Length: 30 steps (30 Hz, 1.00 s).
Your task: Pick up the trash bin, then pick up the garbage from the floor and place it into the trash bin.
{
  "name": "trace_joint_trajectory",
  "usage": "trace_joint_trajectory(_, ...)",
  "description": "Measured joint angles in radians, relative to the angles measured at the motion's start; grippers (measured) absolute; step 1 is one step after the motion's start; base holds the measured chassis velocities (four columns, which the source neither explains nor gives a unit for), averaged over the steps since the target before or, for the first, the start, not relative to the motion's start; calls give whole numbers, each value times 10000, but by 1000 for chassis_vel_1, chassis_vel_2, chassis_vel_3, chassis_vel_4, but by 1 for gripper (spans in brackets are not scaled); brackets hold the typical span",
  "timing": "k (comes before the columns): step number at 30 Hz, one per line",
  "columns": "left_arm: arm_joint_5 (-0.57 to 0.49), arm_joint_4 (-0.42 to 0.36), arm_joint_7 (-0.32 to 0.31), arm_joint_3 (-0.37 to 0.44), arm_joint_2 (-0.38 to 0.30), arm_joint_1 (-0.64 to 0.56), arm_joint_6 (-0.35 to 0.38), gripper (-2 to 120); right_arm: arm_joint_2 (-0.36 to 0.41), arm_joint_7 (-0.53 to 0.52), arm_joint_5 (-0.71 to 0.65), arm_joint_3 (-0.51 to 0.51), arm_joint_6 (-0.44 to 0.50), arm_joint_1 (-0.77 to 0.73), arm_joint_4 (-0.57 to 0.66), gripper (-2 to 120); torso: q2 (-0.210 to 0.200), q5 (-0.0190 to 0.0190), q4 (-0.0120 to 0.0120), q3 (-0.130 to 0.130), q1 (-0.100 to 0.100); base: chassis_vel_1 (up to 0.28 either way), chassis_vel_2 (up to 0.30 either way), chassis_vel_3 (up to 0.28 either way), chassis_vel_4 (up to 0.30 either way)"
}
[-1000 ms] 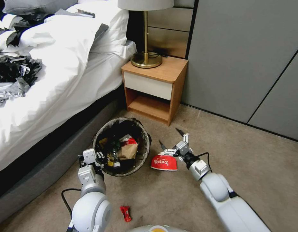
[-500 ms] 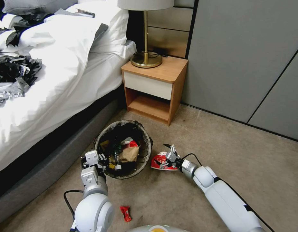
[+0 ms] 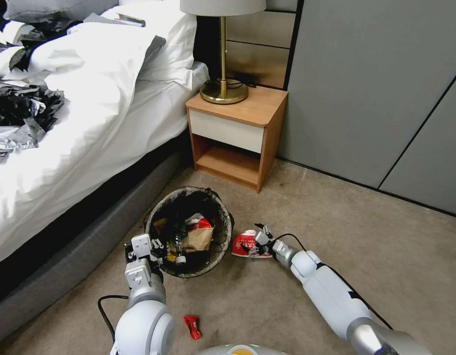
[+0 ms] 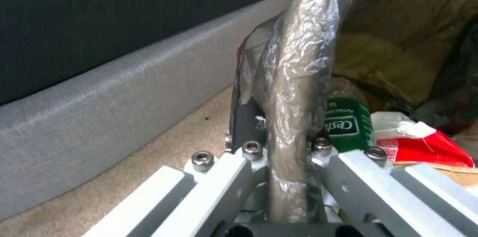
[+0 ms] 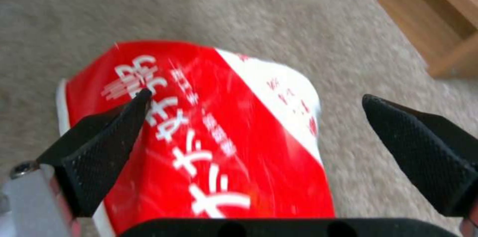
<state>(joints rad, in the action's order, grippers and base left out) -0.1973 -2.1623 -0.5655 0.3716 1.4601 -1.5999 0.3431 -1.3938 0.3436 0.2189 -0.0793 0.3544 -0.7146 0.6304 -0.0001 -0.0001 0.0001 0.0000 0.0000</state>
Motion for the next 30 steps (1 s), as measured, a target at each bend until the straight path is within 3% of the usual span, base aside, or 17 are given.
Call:
trace_joint_trajectory(6, 7, -29, 5, 2, 3, -30, -23, 0, -69, -140, -289, -118, -17, 49, -473, 100, 0, -1, -2, 0, 1, 0, 0, 0, 0)
trace_joint_trajectory(8, 8, -32, 5, 1, 3, -32, -25, 0, -74, -138, -419, -120, 13, 19, -490, 95, 0, 0, -2, 0, 0, 0, 0, 0, 0)
trace_joint_trajectory(12, 8, -41, 5, -2, 3, -13, -31, 0, -124, -155, -890, -110, 47, -120, -434, 74, 0, -1, -3, 0, 0, 0, 0, 0, 0)
trace_joint_trajectory(19, 9, -68, 6, -2, 16, -43, -46, 0, -250, -211, -1192, -138, 76, -218, -474, 54, 1, -4, -5, -1, 1, 0, 0, 0, 0)
trace_joint_trajectory(22, 10, -80, 6, 9, 14, -52, -67, 0, -349, -195, -1399, -200, 153, -271, -559, 37, 1, -5, -5, -1, 0, 0, 0, 0, 0)
trace_joint_trajectory(30, 11, -30, 6, -9, 34, -7, -111, 0, -346, -33, -1627, -286, 319, -454, -549, 13, 3, 1, 1, -3, 0, 0, 0, 0, 0)
